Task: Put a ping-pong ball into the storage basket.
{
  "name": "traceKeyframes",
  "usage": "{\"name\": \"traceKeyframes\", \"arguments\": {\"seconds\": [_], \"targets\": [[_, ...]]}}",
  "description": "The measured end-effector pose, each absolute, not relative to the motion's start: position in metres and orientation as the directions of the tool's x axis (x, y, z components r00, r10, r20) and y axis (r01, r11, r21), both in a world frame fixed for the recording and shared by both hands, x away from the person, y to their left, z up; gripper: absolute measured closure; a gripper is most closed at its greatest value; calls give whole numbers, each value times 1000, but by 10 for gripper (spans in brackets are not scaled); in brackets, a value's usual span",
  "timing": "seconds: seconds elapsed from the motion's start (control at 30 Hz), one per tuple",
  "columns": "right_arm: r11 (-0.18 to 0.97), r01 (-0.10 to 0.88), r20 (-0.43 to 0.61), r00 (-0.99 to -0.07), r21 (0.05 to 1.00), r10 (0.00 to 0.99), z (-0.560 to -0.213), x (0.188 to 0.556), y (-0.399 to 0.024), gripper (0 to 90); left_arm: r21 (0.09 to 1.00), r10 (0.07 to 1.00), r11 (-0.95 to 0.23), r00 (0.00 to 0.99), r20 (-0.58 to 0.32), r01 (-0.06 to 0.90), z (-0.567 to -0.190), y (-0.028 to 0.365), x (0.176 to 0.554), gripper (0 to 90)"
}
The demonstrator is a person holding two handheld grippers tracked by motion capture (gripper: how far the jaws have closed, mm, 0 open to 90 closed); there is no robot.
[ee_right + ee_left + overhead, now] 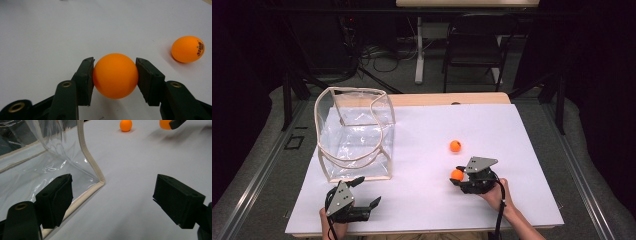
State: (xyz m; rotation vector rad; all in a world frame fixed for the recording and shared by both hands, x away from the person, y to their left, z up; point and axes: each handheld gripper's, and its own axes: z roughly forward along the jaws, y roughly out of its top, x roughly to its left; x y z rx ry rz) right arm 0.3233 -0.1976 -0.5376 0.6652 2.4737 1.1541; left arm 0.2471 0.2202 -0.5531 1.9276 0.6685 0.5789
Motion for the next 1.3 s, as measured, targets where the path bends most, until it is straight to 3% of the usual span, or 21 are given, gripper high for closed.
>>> {"name": "traceKeyframes", "arguments": {"seconds": [1.3], "targets": [[574,203,-123,-870,793,477,-523,355,-144,507,906,665,-374,738,116,195,-554,218,247,157]]}}
